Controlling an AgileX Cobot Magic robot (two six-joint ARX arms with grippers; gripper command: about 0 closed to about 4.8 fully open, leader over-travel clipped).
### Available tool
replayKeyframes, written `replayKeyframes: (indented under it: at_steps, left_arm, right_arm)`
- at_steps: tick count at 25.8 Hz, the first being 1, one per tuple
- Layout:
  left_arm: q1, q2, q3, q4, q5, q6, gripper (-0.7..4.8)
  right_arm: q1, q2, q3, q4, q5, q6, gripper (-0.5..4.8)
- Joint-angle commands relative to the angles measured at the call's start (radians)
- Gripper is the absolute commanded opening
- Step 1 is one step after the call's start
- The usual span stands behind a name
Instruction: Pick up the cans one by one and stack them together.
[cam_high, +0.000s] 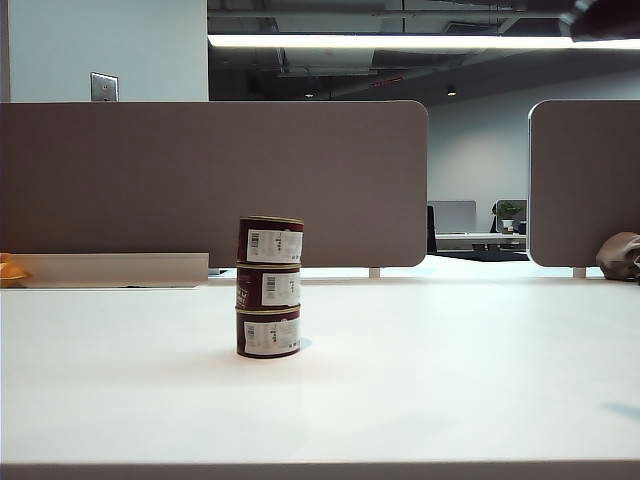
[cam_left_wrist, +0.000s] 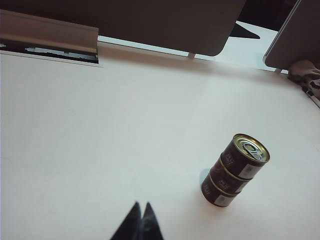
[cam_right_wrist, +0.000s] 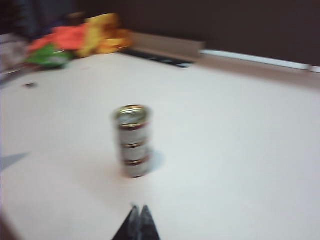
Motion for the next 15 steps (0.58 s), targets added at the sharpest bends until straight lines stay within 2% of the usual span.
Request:
replayKeyframes:
  at_steps: [1,5,8,15]
  left_arm:
    - [-0.001,0.000,0.002,0.010,0.001,0.002,-0.05]
    - [-0.001,0.000,0.002,0.010,0.000,0.002,-0.05]
    - [-0.001,0.000,0.002,0.010,0.000,0.002,-0.05]
    - [-0.001,0.000,0.002,0.010,0.000,0.002,-0.05]
  right_arm:
    - [-0.169,-0.043,0.005,0.013,-0.001,-0.002,-0.01]
    - [-0.333,-0.092,0.005,0.014,0.004,-0.002,0.00]
    - [-0.402,-0.131,0.005,0.015,0.019,-0.002,0.00]
    - [-0.450,-0.215,0.005,0.013,0.026,-0.002,0.00]
